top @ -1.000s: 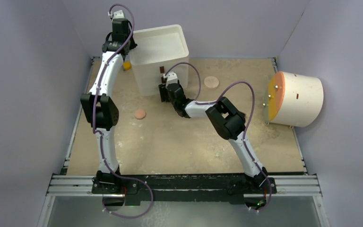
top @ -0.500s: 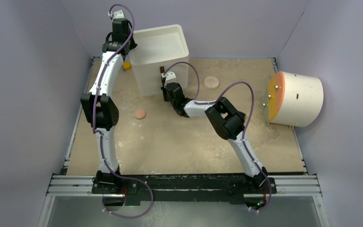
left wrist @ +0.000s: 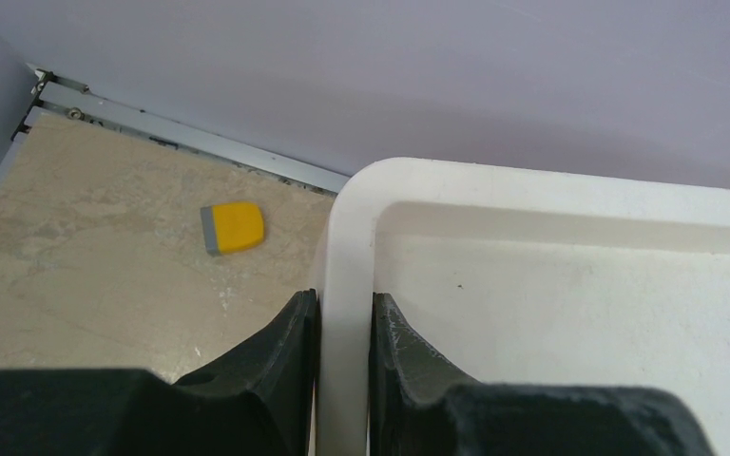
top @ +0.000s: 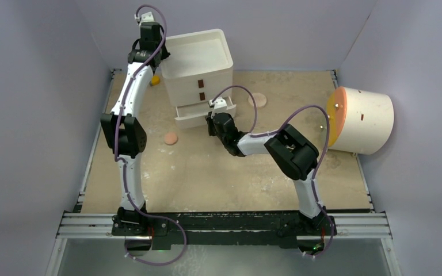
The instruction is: Organize the makeup
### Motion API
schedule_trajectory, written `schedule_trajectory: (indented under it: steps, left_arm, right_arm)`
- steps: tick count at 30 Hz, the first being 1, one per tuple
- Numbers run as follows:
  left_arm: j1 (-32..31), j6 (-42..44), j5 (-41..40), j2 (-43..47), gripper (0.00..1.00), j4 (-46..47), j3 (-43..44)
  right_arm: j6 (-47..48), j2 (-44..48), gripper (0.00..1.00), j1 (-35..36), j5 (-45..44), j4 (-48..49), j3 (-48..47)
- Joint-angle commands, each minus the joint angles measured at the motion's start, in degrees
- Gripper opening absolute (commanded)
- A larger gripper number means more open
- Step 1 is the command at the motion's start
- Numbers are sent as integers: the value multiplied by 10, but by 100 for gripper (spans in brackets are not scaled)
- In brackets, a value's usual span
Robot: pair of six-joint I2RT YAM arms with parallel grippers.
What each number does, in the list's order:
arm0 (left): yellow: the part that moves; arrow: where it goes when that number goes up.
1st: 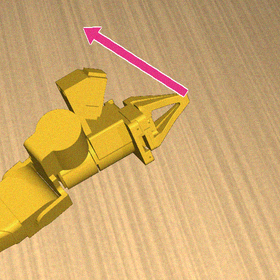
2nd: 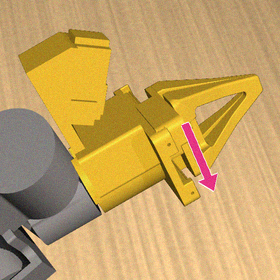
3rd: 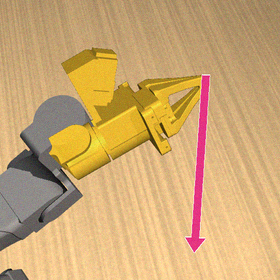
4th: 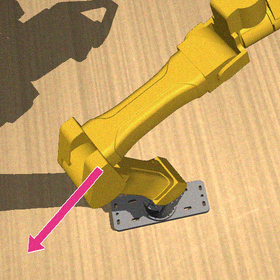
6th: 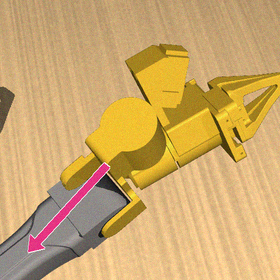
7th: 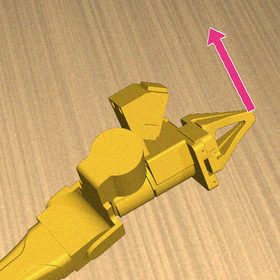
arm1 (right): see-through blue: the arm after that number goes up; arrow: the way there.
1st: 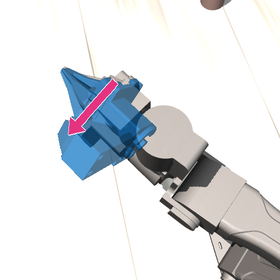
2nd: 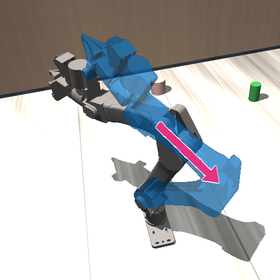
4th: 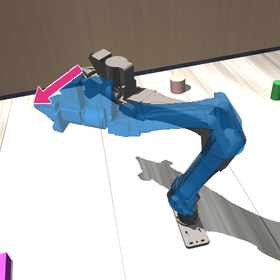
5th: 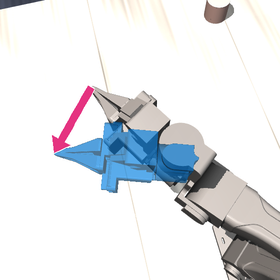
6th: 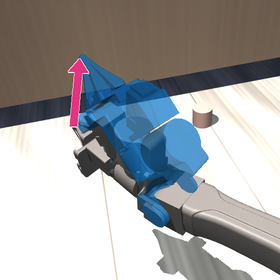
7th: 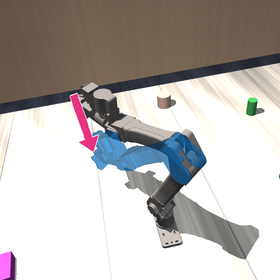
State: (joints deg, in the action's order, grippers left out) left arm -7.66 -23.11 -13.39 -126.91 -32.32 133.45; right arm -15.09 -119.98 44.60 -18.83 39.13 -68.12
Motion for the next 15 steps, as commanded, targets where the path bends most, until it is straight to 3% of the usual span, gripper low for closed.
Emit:
schedule_trajectory:
  steps: [1,13,14,15]
  left_arm:
    - [-8,-65,40,-37,0,-15,14]
    - [0,-78,36,-50,0,-15,46]
    - [0,-79,37,-51,0,-14,45]
    - [0,-79,38,-50,0,-14,44]
  right_arm:
    - [-24,53,0,14,-40,-16,22]
    - [-45,128,2,44,-49,-88,102]
    - [-43,128,15,47,-42,-100,98]
    - [-39,127,35,50,-37,-110,91]
